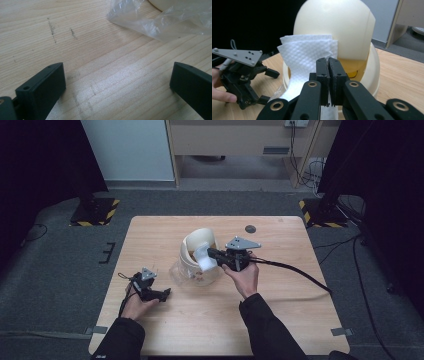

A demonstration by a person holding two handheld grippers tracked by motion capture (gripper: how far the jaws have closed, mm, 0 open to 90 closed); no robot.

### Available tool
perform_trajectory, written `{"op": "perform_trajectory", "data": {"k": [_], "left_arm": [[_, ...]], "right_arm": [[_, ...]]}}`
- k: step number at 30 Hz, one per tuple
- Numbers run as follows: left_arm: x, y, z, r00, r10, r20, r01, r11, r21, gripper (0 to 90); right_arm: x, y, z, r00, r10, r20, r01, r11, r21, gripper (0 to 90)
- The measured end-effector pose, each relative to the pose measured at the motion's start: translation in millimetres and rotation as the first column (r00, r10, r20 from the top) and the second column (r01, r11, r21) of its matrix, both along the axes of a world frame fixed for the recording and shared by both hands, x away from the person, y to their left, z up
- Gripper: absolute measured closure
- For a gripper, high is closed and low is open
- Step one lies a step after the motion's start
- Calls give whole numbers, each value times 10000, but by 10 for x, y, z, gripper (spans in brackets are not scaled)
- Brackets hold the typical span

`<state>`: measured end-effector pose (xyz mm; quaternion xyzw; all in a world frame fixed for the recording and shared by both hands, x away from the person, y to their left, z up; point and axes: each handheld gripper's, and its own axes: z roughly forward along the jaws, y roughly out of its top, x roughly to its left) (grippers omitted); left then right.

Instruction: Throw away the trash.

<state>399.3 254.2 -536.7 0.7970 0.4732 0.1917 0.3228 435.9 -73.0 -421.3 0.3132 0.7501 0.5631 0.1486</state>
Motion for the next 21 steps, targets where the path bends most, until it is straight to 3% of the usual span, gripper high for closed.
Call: {"op": "perform_trajectory", "data": {"k": [21], "left_arm": [[0,0,0,10000,3,0,-3,10000,-1,0]], "right_arm": [[100,92,-129,9981,-508,-362,490,9977,-475,869]]}}
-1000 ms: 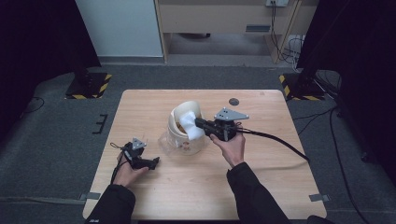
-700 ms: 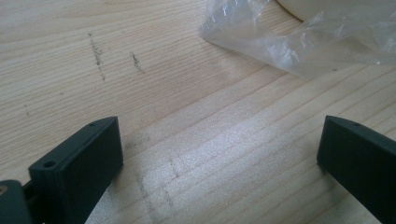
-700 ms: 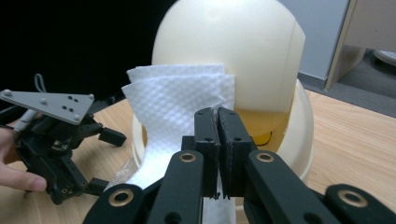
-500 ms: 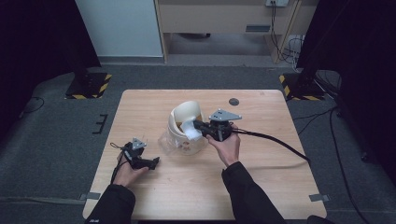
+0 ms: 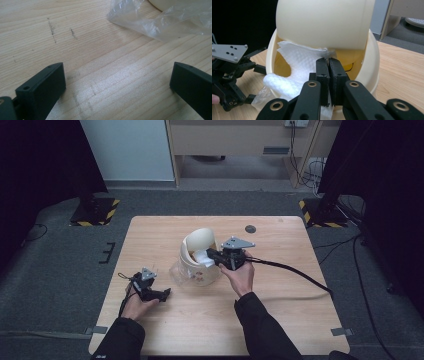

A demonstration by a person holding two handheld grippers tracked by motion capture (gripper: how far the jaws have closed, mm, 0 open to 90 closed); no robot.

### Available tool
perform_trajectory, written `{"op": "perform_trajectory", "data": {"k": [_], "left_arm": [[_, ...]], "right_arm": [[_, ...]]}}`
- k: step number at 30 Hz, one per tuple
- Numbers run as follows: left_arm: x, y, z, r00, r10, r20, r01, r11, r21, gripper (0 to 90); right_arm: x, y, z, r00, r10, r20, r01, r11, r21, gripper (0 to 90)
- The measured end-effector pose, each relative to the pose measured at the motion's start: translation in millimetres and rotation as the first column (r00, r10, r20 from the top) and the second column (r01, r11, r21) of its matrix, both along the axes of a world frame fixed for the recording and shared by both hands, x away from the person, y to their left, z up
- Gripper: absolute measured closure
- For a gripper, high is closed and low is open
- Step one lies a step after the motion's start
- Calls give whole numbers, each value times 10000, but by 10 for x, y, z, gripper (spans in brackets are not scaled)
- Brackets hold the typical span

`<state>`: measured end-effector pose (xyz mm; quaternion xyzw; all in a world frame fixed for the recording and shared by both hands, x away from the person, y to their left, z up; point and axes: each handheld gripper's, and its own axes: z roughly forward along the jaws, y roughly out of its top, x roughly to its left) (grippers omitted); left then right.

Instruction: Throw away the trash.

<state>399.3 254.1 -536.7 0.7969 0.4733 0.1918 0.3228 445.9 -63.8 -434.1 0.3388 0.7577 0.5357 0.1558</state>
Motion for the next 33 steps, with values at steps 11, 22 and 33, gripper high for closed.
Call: {"op": "perform_trajectory", "data": {"k": [11,22,33], "left_arm": [[0,0,0,10000,-1,-1,1,10000,0,0],[0,0,0,10000,1,2,-1,10000,-1,0],[0,0,0,10000,2,0,-2,10000,0,0]], "right_arm": [[-32,-50,71,9997,173,190,-175,9998,117,739],[-179,-149,193,9961,700,545,-721,9966,390,708],[-258,-408,354,9961,355,808,-406,9972,632,641]]}}
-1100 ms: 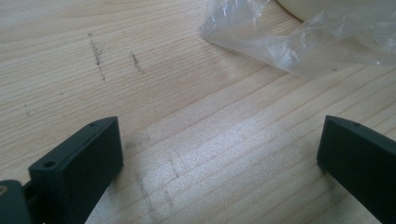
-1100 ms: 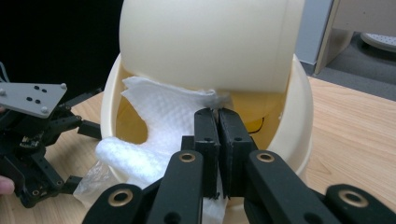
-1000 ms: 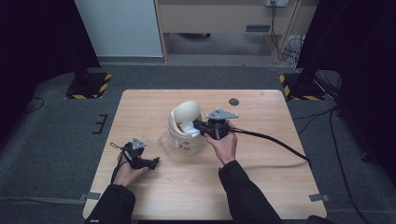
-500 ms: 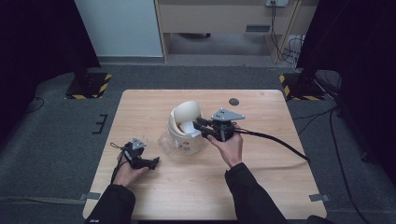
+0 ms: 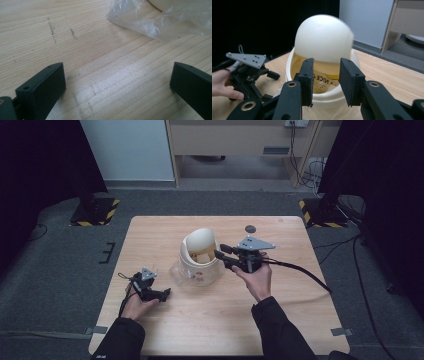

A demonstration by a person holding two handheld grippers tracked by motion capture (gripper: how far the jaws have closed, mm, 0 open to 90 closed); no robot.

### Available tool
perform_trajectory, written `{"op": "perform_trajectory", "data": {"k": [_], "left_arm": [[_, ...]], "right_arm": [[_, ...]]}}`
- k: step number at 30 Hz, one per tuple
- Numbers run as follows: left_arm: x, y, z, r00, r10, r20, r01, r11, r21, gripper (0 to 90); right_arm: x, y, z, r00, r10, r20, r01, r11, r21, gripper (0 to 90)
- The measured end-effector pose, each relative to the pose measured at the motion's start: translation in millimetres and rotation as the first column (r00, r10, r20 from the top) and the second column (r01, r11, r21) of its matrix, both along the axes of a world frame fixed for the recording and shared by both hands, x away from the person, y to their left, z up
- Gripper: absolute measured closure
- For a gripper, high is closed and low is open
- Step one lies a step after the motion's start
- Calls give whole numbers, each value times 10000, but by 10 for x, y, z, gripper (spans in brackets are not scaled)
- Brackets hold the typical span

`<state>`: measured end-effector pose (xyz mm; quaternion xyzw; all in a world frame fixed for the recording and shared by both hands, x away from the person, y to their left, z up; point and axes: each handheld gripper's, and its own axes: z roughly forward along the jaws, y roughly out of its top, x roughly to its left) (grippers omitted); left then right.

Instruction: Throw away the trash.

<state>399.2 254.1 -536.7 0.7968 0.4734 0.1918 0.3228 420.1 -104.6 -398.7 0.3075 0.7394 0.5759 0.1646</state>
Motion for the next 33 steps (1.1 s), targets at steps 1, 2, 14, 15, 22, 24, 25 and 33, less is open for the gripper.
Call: {"op": "perform_trajectory", "data": {"k": [1,2,14,15,22,24,25,33], "left_arm": [[0,0,0,10000,0,0,0,10000,0,0],[0,0,0,10000,2,0,-2,10000,-1,0],[-3,-3,-1,10000,37,11,-37,10000,-12,0],[-3,-3,-1,10000,37,11,-37,10000,-12,0],[-5,-5,-1,10000,59,12,-59,10000,-16,0],[-5,-5,-1,10000,62,13,-62,10000,-17,0],[-5,-5,-1,10000,63,11,-63,10000,-17,0],[-6,-5,-1,10000,70,9,-70,10000,-16,0]], "right_arm": [[0,0,0,10000,0,0,0,10000,0,641],[-11,-39,12,10000,-46,-5,46,10000,54,635],[-286,-728,-74,9973,-601,-429,609,9980,177,452],[-286,-728,-74,9973,-601,-429,609,9980,177,452],[-399,-1055,-359,9889,-1010,-1088,1021,9948,45,398],[-406,-1195,-491,9808,-1298,-1455,1285,9915,-188,363],[-408,-1240,-537,9768,-1439,-1585,1419,9896,-239,346],[-330,-1502,-882,9325,-2570,-2538,2302,9643,-1307,269]]}}
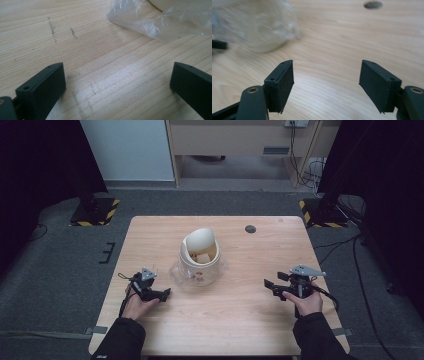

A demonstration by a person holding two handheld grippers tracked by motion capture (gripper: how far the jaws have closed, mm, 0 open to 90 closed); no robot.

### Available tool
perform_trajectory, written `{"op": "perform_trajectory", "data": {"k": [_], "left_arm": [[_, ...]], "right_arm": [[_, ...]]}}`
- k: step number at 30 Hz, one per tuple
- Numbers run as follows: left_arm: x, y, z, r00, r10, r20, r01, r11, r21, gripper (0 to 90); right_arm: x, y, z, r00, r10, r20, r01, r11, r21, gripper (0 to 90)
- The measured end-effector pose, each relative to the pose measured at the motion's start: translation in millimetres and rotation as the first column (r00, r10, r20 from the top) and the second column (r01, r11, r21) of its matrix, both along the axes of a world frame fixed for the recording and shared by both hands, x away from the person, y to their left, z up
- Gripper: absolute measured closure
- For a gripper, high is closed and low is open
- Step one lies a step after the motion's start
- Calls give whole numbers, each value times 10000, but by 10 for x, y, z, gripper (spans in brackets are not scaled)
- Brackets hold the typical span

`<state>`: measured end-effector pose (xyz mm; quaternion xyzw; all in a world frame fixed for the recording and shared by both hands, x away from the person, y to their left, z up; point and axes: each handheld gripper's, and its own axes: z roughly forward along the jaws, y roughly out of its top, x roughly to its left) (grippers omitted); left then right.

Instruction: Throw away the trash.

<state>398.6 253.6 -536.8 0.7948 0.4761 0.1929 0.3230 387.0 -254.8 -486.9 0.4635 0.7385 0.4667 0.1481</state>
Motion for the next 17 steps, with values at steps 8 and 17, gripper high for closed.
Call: {"op": "perform_trajectory", "data": {"k": [8,17], "left_arm": [[-1,0,0,10000,9,1,-9,10000,-3,0],[-2,-1,0,10000,16,4,-16,10000,-1,0]], "right_arm": [[118,-298,-283,9930,-870,-803,757,9879,-1352,205],[142,-457,-422,9849,-1293,-1154,990,9662,-2381,156]]}}
